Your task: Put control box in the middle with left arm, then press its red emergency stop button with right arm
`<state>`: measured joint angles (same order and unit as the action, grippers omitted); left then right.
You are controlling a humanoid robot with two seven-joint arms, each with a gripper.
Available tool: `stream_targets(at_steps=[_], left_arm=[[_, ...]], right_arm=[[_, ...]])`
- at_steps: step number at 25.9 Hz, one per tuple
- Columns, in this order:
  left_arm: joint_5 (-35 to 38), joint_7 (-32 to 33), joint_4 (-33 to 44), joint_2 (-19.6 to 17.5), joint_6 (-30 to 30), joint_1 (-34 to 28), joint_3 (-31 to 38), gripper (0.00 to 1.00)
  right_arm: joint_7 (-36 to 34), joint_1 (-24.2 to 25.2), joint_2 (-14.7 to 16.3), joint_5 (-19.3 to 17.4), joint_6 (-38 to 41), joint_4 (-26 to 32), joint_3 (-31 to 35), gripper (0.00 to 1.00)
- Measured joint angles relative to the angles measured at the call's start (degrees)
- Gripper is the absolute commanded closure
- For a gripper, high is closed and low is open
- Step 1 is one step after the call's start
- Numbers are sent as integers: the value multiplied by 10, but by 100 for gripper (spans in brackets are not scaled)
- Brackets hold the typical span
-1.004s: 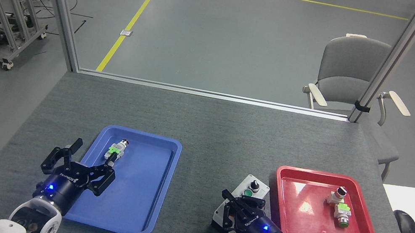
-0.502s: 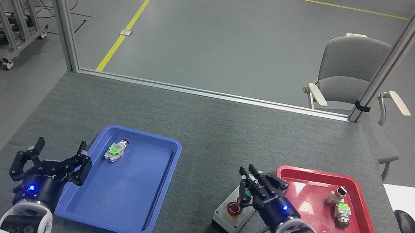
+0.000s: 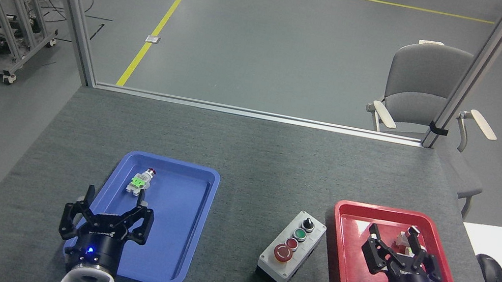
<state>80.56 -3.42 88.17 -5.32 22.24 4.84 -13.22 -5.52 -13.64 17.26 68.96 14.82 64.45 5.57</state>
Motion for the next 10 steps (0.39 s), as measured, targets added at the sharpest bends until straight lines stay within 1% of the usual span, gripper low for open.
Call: stream_targets(at_steps=[2,5,10], left_arm=[[13,0,1,16,-3,0,-3,1],[22,-2,11,25,-7,5,-13,1],[25,-8,6,25,-23,17,-20,0]], right_arm=[[1,9,-1,1,-4,5,9,0],[0,14,0,3,-6,9,14,0],[-4,15,2,4,-8,10,19,0]])
